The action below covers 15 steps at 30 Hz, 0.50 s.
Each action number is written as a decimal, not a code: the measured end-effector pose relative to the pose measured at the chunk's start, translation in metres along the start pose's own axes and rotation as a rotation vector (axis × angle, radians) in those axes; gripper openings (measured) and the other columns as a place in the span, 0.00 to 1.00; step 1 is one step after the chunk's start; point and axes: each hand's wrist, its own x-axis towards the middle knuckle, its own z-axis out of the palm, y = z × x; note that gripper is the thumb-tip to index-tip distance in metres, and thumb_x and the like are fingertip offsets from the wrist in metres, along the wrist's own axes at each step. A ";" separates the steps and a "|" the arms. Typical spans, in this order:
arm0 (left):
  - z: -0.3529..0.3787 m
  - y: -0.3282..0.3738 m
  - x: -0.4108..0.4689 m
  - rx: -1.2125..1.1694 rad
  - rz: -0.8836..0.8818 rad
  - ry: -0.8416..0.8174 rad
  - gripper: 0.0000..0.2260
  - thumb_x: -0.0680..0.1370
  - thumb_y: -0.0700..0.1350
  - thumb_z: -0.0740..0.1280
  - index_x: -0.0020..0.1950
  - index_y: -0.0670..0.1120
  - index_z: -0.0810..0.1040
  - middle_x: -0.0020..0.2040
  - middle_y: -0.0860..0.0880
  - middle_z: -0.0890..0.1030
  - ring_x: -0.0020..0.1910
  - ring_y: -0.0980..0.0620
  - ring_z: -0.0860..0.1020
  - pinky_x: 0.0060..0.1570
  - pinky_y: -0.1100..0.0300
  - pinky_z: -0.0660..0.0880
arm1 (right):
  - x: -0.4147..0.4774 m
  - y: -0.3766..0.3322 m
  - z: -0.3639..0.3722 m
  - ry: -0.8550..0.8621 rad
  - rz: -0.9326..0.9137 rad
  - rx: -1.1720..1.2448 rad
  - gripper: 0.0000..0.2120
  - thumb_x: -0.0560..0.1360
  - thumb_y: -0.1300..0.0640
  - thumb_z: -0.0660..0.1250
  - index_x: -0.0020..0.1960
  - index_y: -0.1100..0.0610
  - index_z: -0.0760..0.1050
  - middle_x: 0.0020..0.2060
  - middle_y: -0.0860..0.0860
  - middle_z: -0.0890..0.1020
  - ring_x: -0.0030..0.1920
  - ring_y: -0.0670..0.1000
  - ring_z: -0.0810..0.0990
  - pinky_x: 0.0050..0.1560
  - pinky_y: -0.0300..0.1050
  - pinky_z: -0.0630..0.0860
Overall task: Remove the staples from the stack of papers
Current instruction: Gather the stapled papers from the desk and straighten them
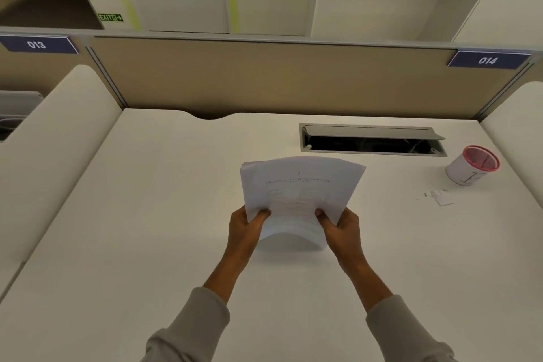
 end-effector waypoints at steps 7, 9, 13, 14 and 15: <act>-0.013 -0.026 0.002 0.298 0.028 -0.034 0.09 0.79 0.42 0.70 0.58 0.52 0.80 0.50 0.54 0.84 0.51 0.53 0.82 0.48 0.66 0.78 | -0.005 0.003 0.001 0.026 -0.008 0.023 0.12 0.77 0.61 0.70 0.60 0.59 0.79 0.51 0.50 0.86 0.53 0.49 0.84 0.52 0.42 0.81; -0.018 -0.030 0.001 0.342 0.056 -0.054 0.11 0.79 0.44 0.70 0.62 0.50 0.80 0.51 0.54 0.84 0.52 0.54 0.82 0.48 0.69 0.77 | -0.008 0.004 0.001 0.039 0.016 0.084 0.11 0.77 0.62 0.70 0.60 0.59 0.80 0.51 0.49 0.86 0.53 0.49 0.84 0.51 0.40 0.81; -0.028 -0.020 0.000 0.423 0.164 -0.097 0.08 0.79 0.46 0.71 0.57 0.49 0.82 0.48 0.54 0.85 0.45 0.60 0.82 0.45 0.67 0.78 | -0.011 0.003 -0.004 0.029 0.055 0.180 0.13 0.76 0.63 0.71 0.60 0.61 0.79 0.53 0.52 0.86 0.54 0.51 0.84 0.56 0.49 0.81; -0.031 -0.014 0.000 0.459 0.222 -0.103 0.05 0.79 0.44 0.70 0.54 0.48 0.82 0.44 0.54 0.84 0.41 0.61 0.81 0.41 0.69 0.76 | -0.010 0.001 -0.006 0.031 0.065 0.221 0.13 0.76 0.63 0.71 0.60 0.61 0.79 0.53 0.53 0.85 0.55 0.53 0.84 0.57 0.52 0.80; -0.034 -0.008 0.000 0.496 0.288 -0.110 0.03 0.79 0.43 0.70 0.52 0.47 0.83 0.41 0.54 0.84 0.38 0.61 0.80 0.38 0.70 0.74 | -0.008 -0.002 -0.011 0.042 0.070 0.272 0.14 0.75 0.64 0.72 0.60 0.62 0.78 0.54 0.55 0.85 0.56 0.56 0.84 0.57 0.55 0.80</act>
